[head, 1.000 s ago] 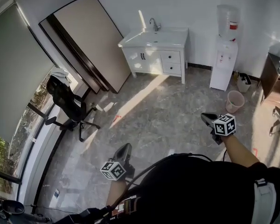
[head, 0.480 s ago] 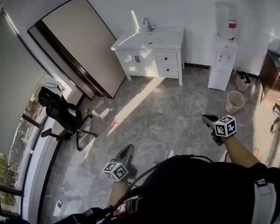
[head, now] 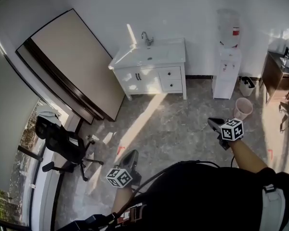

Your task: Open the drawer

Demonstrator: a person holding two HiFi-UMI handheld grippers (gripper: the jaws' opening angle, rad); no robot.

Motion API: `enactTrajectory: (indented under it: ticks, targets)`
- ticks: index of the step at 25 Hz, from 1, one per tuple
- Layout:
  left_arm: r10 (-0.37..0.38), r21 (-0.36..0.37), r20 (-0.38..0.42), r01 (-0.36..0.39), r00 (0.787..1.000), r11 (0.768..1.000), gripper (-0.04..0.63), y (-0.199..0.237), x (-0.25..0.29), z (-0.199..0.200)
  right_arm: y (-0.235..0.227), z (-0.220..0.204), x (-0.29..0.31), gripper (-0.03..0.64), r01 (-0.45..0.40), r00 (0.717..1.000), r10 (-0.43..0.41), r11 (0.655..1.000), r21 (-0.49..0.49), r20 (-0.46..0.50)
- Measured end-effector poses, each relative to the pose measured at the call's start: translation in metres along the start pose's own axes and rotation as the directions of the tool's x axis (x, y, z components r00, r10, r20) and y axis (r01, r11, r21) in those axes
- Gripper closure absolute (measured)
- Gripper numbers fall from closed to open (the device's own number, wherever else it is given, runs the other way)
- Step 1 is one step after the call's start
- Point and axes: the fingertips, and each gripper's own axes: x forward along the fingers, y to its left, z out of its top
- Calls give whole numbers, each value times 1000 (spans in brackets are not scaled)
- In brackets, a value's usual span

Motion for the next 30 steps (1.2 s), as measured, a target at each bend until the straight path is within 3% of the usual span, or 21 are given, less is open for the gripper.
enactTrajectory:
  ticks: [8,13,21,30]
  targets:
    - [-22,-10,-23,22,999,1000,604,92,14,34,24,10,83,615,18,999,-18,1000,1,-40]
    - [-6,-40,-40,5,999,999,604,125,31,37,7,18,120,615,25,998,-24,1000,16,-66]
    - [58,-45,-27,-59,998,997,604,163,106,55,-55,50,206,615,-55,994,56,998,13,-93]
    - [158,-49,66,-155,985,987,604,186,221,102,-158,140,304,615,-165,982,158,985,-58,-106]
